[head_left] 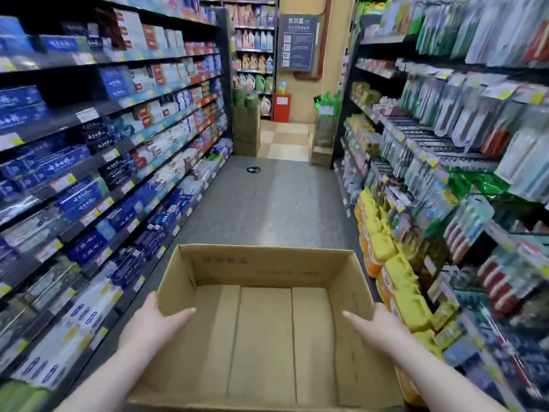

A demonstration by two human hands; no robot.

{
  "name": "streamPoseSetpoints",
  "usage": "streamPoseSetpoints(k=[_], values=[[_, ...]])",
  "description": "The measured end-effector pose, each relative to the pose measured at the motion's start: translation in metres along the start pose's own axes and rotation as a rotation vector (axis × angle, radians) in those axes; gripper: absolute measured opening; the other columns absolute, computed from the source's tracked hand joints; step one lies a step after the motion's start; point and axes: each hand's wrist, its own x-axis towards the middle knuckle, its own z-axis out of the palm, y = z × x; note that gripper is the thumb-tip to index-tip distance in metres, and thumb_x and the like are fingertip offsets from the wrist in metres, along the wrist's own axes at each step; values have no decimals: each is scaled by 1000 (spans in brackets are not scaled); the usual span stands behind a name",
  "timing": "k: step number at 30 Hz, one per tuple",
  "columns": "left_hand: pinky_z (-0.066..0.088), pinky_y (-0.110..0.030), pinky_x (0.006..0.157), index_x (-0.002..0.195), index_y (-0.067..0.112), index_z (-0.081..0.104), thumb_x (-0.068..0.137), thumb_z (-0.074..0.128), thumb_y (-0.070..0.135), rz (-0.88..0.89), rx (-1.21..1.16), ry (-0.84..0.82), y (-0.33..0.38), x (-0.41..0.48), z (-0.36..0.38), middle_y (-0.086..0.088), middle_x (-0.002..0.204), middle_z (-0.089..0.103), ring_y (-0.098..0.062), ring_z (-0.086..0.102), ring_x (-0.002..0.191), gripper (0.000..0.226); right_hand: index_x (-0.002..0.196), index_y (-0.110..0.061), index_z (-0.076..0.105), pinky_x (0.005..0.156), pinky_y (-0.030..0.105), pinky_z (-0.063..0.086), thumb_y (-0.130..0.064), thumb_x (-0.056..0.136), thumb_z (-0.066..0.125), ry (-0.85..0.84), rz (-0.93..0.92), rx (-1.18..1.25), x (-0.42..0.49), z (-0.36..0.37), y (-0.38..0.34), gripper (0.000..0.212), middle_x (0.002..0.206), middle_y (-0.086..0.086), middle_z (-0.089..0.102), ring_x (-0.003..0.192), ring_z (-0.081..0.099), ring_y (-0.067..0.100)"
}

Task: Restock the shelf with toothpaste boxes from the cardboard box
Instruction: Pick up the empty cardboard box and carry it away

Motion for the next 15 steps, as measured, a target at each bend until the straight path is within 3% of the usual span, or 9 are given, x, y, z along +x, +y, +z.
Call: streamPoseSetpoints(k=[15], values=[[39,-39,98,143,13,21,71,67,54,91,20,-44,211,315,59,-12,140,46,-31,46,126,95,138,-8,30,100,36,43,-60,75,58,68,109,90,305,-68,-146,86,135,12,50,122,50,29]])
